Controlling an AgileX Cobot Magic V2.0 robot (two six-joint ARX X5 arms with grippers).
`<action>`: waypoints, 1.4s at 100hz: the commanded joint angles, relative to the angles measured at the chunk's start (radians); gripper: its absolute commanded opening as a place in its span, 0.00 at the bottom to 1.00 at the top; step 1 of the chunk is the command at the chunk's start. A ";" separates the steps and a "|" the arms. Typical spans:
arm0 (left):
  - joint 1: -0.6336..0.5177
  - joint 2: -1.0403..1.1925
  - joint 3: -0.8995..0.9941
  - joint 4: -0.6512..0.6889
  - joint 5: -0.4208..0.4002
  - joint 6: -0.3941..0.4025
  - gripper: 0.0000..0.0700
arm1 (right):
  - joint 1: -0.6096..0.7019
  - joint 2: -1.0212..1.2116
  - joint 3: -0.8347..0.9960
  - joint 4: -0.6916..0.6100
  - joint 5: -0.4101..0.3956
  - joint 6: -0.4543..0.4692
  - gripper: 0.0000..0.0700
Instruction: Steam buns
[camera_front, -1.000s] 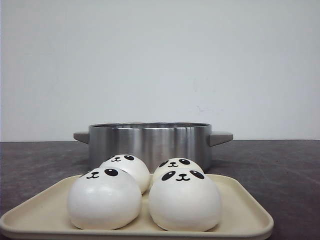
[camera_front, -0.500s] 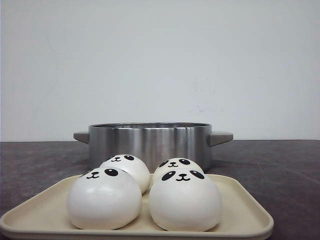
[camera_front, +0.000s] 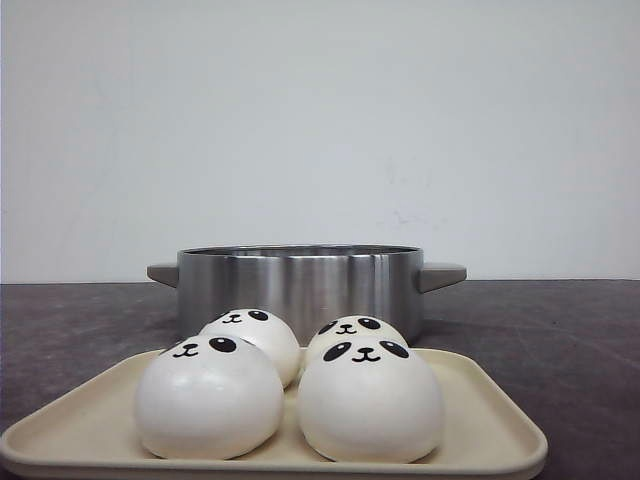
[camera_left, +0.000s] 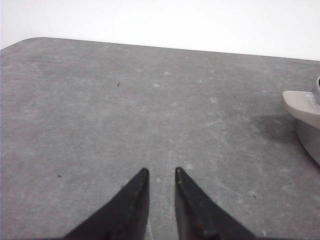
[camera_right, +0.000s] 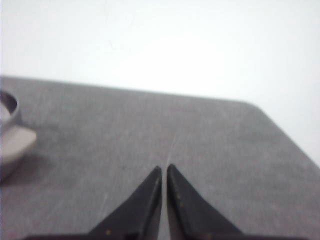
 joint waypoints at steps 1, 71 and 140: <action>0.003 0.001 -0.018 -0.006 -0.002 0.006 0.10 | 0.000 -0.001 -0.002 0.041 0.000 -0.003 0.02; 0.003 0.001 0.005 -0.006 0.011 -0.285 0.06 | 0.000 -0.001 -0.001 0.262 -0.003 0.369 0.02; 0.002 0.018 0.238 -0.066 0.266 -0.316 0.01 | 0.000 -0.001 0.001 0.440 -0.368 0.638 0.01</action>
